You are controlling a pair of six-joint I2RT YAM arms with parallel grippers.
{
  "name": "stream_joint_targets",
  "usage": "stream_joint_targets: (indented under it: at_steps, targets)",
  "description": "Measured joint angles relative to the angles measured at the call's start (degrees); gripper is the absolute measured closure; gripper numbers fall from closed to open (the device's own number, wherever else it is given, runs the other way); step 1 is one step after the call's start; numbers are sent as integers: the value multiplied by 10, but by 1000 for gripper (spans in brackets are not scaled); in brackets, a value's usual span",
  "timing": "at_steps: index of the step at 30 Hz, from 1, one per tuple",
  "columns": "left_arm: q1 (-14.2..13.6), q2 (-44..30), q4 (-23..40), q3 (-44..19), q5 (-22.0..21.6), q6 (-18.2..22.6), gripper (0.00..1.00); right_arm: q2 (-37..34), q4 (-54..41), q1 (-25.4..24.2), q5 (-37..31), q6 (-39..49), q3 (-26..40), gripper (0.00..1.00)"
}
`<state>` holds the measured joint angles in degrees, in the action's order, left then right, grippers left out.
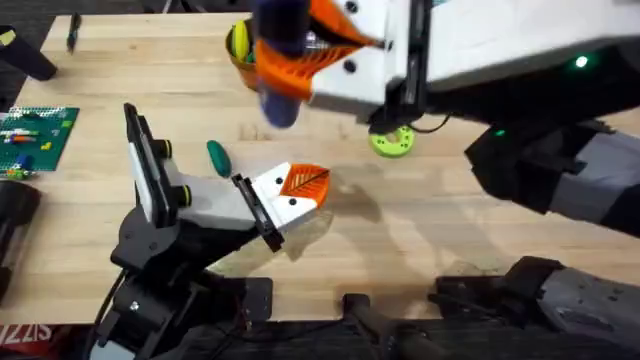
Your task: Pick up the gripper from the table and insert it into the empty holder that is missing its gripper. Then pick up a screw, insert it into the mounting hole, and use the screwdriver to tighten it. Finally, clean up the table by picking up the vegetable and placing it into the bucket.
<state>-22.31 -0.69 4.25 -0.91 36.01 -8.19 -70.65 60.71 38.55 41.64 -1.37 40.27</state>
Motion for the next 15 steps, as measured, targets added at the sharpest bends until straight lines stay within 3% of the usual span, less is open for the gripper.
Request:
stream_joint_targets:
  at_steps: [10, 15]
  targets:
    - [0, 0, 0, 0, 0, 0, 983, 0, -81, -117, -3, 28, 0, 904]
    - [0, 0, 0, 0, 0, 0, 983, 0, -106, -144, -5, 31, 0, 902]
